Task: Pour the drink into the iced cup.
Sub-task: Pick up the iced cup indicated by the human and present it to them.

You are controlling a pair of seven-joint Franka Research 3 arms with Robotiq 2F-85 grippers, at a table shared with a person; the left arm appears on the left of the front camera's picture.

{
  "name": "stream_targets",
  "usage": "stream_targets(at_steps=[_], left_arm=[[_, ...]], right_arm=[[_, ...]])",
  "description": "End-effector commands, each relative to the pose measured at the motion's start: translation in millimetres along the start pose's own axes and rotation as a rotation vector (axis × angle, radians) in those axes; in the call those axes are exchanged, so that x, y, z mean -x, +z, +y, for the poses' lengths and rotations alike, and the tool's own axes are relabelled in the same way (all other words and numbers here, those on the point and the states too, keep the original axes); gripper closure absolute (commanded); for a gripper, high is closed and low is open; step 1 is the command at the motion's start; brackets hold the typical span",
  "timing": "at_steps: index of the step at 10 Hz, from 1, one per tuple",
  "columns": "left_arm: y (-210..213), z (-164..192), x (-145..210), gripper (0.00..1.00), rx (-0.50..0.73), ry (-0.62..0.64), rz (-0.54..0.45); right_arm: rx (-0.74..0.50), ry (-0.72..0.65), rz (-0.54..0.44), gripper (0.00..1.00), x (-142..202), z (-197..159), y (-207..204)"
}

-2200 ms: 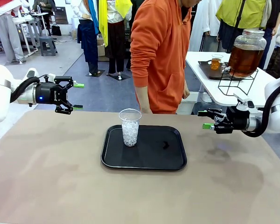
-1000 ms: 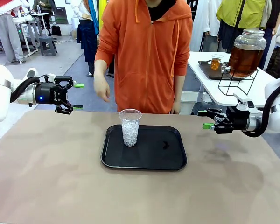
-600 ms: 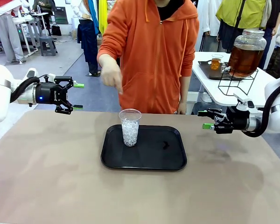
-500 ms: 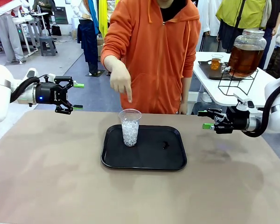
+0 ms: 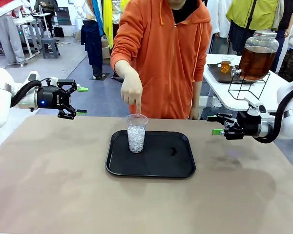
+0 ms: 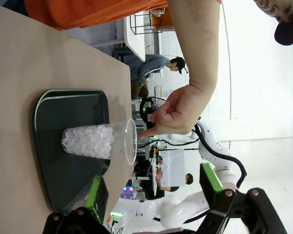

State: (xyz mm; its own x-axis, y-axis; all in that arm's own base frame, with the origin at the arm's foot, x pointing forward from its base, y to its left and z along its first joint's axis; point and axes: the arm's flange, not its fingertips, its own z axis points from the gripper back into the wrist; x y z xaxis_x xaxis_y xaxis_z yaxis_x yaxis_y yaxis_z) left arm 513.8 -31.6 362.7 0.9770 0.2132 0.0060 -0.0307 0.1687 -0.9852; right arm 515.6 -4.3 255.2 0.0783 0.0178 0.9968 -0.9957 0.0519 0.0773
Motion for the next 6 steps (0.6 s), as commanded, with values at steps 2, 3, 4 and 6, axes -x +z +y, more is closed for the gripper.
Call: stream_targets(at_steps=[2,3,4,6], left_arm=[[-0.3,-0.9,0.1,0.0,0.004,-0.01,-0.006],[-0.3,-0.9,0.1,0.0,0.004,-0.01,-0.006],[-0.3,-0.9,0.1,0.0,0.004,-0.01,-0.006],[0.0,0.0,0.0,0.0,0.0,0.0,0.0]], right_arm=[[0.0,-0.003,-0.004,0.0,-3.2,-1.0,-1.8],[0.0,-0.003,-0.004,0.0,-3.2,-1.0,-1.8],[0.0,-0.003,-0.004,0.0,-3.2,-1.0,-1.8],[0.0,-0.003,-0.004,0.0,-3.2,-1.0,-1.8]])
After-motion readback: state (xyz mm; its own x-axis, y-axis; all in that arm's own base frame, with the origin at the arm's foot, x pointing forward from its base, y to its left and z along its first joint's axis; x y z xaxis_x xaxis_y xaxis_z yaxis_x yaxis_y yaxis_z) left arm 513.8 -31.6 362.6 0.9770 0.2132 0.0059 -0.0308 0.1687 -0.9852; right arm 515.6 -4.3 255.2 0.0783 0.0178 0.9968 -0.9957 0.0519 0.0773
